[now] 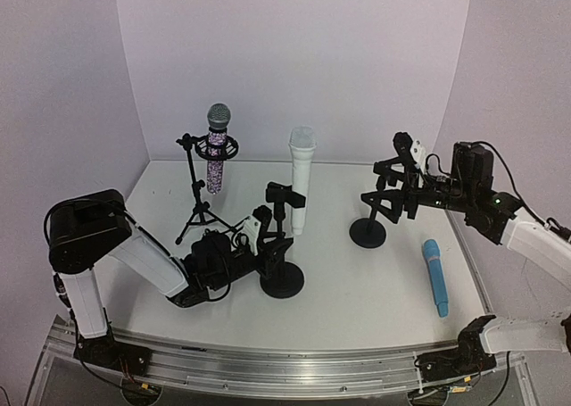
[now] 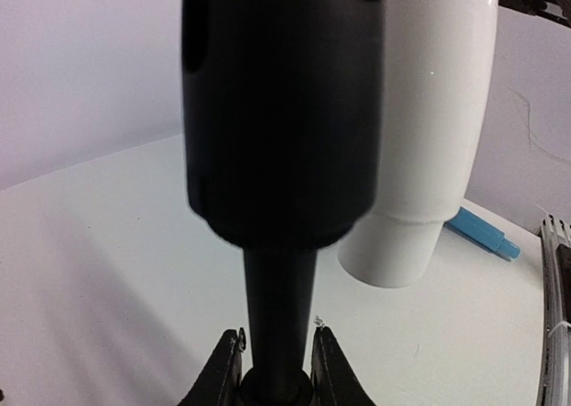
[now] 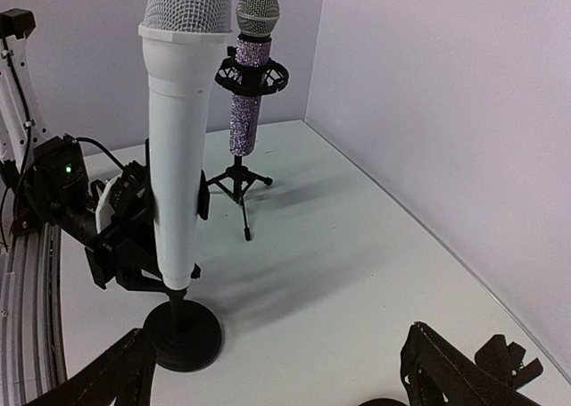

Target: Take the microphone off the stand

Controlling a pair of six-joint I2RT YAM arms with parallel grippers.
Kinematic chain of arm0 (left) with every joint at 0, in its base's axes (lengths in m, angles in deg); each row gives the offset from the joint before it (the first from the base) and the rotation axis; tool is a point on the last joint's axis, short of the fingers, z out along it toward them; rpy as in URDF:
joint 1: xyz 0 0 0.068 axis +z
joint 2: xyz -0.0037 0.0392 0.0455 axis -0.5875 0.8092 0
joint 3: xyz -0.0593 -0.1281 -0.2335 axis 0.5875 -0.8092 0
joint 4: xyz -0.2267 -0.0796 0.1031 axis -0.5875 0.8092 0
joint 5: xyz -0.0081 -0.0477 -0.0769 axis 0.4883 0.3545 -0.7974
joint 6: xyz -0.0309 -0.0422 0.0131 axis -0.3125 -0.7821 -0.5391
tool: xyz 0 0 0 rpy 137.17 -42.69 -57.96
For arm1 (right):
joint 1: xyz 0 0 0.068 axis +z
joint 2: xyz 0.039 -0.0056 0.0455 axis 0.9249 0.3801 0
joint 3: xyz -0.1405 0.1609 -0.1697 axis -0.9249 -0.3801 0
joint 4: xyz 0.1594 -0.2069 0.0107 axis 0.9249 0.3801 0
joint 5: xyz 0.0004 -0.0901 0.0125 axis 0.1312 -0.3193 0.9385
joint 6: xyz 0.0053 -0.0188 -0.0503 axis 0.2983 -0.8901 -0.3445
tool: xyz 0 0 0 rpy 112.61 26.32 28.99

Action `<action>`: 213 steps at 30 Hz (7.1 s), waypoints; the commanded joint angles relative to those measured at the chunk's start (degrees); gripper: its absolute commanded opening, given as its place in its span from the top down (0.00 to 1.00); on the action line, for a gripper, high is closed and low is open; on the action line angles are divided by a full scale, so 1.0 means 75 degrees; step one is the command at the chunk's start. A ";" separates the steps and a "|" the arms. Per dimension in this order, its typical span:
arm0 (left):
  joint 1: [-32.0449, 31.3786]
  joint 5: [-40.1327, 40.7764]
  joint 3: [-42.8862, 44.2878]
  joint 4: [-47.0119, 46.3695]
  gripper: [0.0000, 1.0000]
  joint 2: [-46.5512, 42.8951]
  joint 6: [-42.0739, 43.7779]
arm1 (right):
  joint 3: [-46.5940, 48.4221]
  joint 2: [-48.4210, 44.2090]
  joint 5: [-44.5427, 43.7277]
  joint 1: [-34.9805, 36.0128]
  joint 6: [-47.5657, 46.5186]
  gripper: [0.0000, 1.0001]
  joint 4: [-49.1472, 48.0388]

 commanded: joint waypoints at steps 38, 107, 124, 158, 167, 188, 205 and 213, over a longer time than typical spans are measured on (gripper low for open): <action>0.2276 -0.5502 -0.0330 0.3262 0.01 -0.3490 0.1515 | 0.1038 0.1435 -0.0850 0.1974 0.1806 0.08 -0.1327; 0.2563 -0.7896 0.3633 0.6876 1.00 -0.2180 0.2607 | 0.1806 0.2785 -0.0094 0.2057 0.0960 1.00 -0.1759; 0.2650 -0.7654 0.3389 0.6485 1.00 -0.2180 0.2528 | 0.1980 0.0313 -0.4082 0.1866 0.3665 1.00 0.3711; 0.2648 -0.7839 0.3367 0.6263 1.00 -0.2211 0.2464 | 0.2704 0.5814 -0.4275 -0.1671 0.4018 1.00 0.7668; 0.2648 -0.7772 0.3333 0.6222 1.00 -0.2202 0.2478 | 0.2591 0.6443 -0.4284 -0.1671 0.4049 0.91 0.7653; 0.2652 -0.7733 0.3400 0.6204 1.00 -0.2173 0.2533 | 0.2676 0.6509 -0.4433 -0.1670 0.4261 0.49 0.7622; 0.2647 -0.7833 0.3310 0.5699 0.77 -0.2150 0.2410 | 0.3223 0.4936 -0.4033 -0.1660 0.4287 0.28 0.7868; 0.2646 -0.7955 0.3132 0.5129 0.24 -0.2259 0.1892 | 0.3344 0.4513 -0.4031 -0.1660 0.4200 0.28 0.7921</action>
